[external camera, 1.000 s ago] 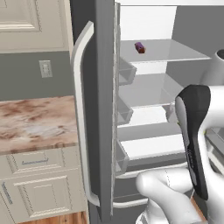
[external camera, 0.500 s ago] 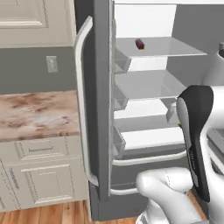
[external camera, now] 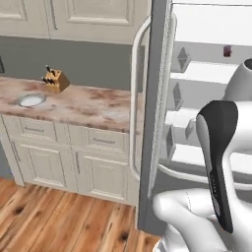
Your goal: Pick corn from the fridge and place it on the plate on the counter.
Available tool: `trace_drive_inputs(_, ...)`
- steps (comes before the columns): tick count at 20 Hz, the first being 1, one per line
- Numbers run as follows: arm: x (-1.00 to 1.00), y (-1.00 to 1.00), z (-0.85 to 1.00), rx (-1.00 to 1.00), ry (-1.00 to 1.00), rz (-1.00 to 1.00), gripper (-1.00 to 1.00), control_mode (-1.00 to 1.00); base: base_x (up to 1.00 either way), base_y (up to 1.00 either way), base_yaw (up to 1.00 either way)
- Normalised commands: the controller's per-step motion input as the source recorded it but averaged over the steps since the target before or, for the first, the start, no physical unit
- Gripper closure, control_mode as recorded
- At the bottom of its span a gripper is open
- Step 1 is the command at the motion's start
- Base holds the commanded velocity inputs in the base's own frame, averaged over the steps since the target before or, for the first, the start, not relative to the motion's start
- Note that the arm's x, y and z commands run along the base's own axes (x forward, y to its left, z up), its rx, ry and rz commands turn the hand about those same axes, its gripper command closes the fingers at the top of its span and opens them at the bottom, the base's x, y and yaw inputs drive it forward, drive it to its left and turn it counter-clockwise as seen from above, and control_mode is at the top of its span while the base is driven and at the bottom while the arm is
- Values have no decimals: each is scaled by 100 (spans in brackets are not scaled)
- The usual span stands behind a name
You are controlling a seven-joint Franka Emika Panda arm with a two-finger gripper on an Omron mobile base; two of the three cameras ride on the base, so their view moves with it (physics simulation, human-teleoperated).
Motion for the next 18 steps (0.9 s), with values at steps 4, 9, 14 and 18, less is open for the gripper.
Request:
trace_drive_inputs(4, 0, 0, 0, 0, 0, 0, 100, 100, -9, -1, 85)
trace_drive_inputs(9, 0, 0, 0, 0, 0, 0, 100, 100, -1, 0, 90)
trace_drive_inputs(14, 0, 0, 0, 0, 0, 0, 100, 100, 1, 24, 84)
trace_drive_inputs(18, 0, 0, 0, 0, 0, 0, 100, 100, 66, 59, 57)
